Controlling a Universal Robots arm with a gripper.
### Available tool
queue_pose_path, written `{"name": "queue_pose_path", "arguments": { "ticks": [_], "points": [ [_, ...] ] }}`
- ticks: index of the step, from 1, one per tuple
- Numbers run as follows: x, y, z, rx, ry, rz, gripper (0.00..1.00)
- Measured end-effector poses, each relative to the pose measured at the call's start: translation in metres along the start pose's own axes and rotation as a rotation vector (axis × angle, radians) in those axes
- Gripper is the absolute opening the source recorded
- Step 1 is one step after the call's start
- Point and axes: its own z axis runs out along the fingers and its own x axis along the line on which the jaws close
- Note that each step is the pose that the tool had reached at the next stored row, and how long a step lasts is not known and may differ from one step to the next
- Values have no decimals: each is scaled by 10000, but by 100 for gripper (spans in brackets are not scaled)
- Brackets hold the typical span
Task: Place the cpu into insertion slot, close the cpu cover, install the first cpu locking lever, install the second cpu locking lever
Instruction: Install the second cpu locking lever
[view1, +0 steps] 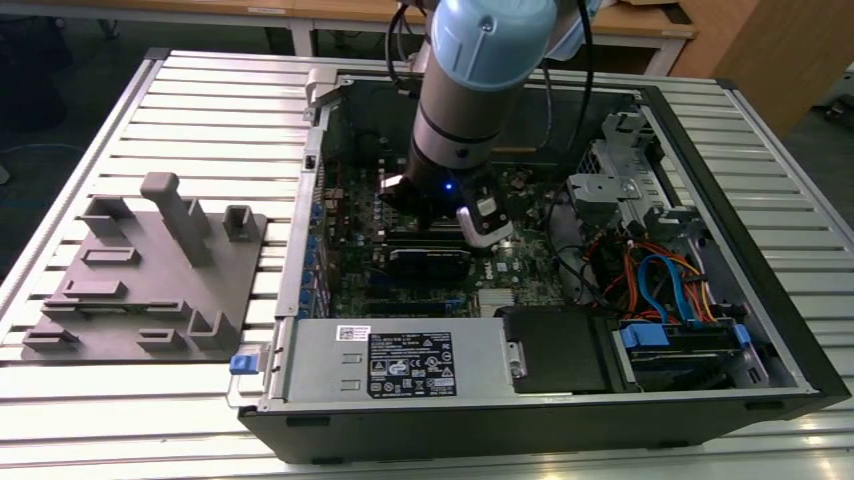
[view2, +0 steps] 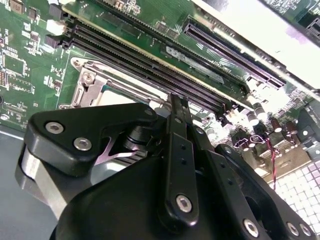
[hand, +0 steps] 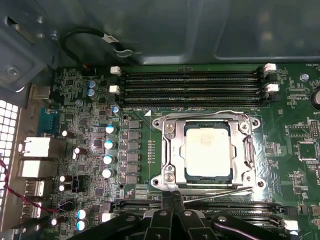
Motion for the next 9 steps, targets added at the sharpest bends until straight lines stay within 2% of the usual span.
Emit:
{"name": "queue_pose_path", "arguments": {
  "ticks": [4,9],
  "points": [
    [15,-7,20,-38,2,0,10],
    [56,-17,44,-179,7,-5,10]
  ]
}}
